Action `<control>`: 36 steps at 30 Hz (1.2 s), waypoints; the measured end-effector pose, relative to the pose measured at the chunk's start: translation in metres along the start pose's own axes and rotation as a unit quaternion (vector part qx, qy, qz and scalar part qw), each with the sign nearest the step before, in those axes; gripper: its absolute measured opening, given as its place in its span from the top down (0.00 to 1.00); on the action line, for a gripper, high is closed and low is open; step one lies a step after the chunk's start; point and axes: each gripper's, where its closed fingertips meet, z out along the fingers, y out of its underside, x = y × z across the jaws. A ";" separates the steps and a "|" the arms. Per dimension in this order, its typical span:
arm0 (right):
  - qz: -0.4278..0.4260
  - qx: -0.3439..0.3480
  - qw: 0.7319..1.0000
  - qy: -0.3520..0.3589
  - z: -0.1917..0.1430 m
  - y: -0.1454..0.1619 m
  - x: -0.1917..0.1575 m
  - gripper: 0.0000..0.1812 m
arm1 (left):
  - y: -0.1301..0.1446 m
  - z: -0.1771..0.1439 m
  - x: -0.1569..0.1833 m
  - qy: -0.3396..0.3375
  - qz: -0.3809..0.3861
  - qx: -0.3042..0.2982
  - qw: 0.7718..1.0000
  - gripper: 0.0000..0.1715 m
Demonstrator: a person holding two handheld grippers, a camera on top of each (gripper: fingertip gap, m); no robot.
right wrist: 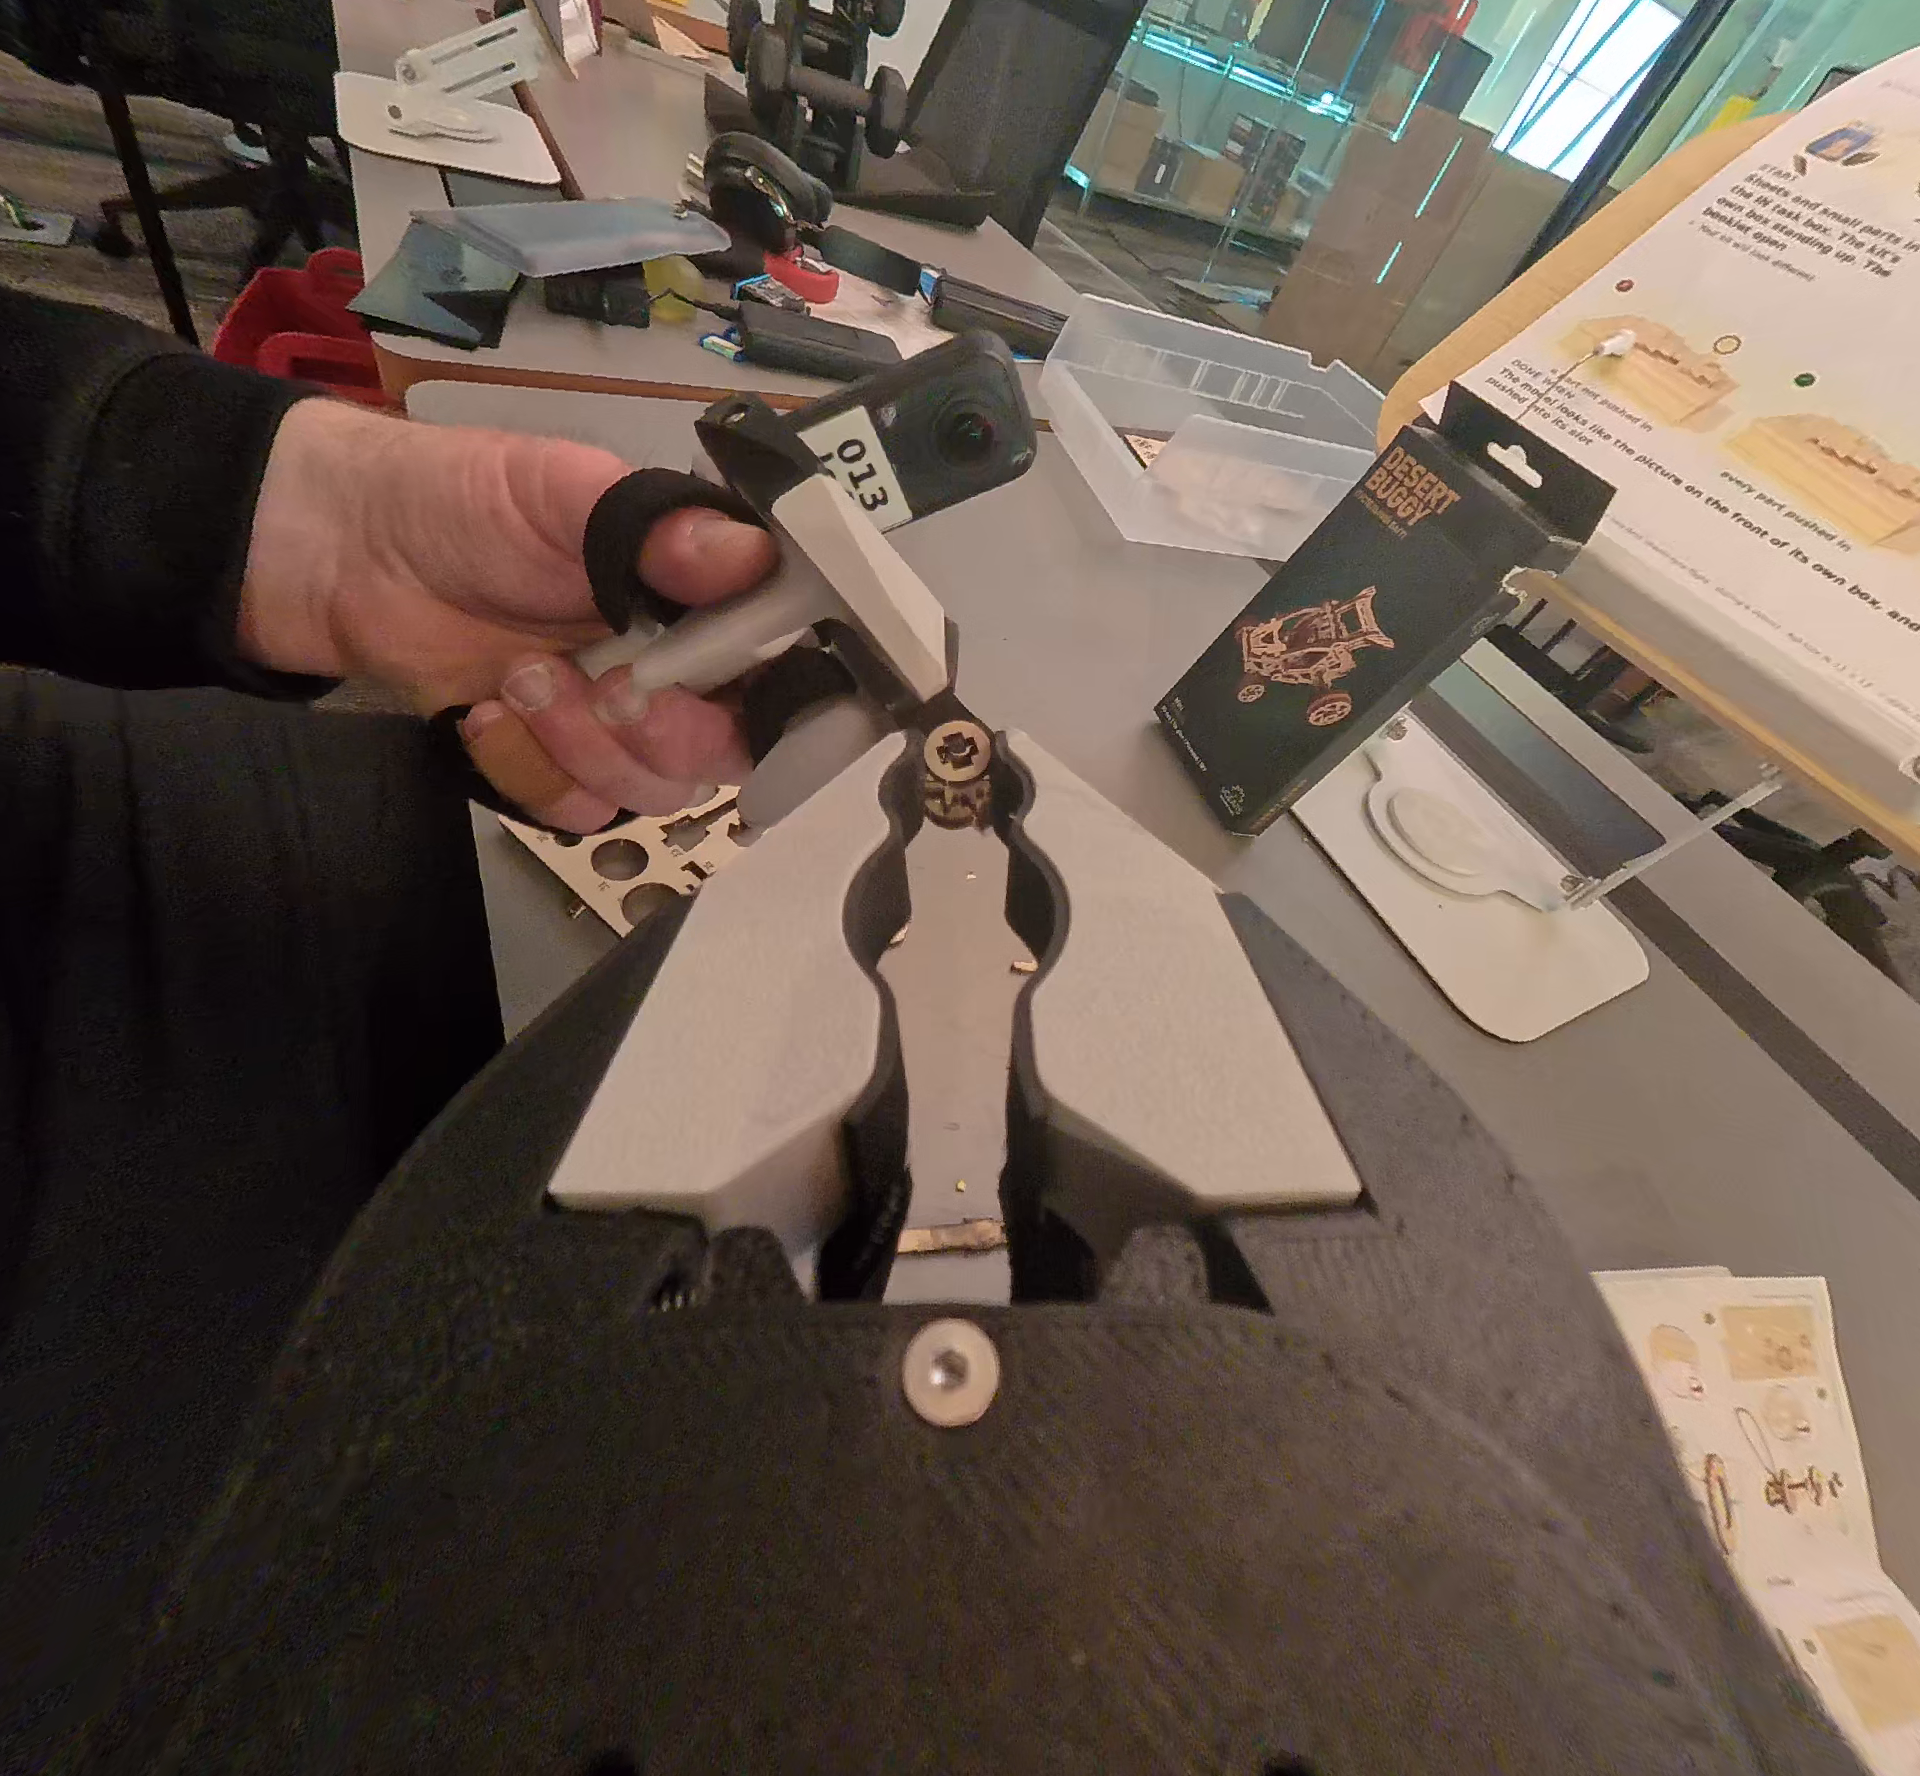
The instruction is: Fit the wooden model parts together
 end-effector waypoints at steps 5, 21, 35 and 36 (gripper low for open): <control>0.020 0.011 1.000 -0.002 -0.002 -0.001 0.002 0.95 | -0.005 -0.003 -0.001 0.005 -0.001 0.030 1.000 0.87; 0.070 0.006 0.998 0.001 -0.003 0.011 0.012 0.95 | -0.014 -0.019 -0.020 -0.023 0.007 0.080 0.996 1.00; 0.096 -0.036 0.994 -0.030 -0.003 0.037 0.005 0.95 | 0.047 -0.111 -0.079 -0.404 0.177 -0.190 0.877 0.86; 0.099 -0.040 0.994 -0.037 -0.001 0.039 0.003 0.95 | 0.055 -0.112 -0.083 -0.412 0.183 -0.209 0.868 0.86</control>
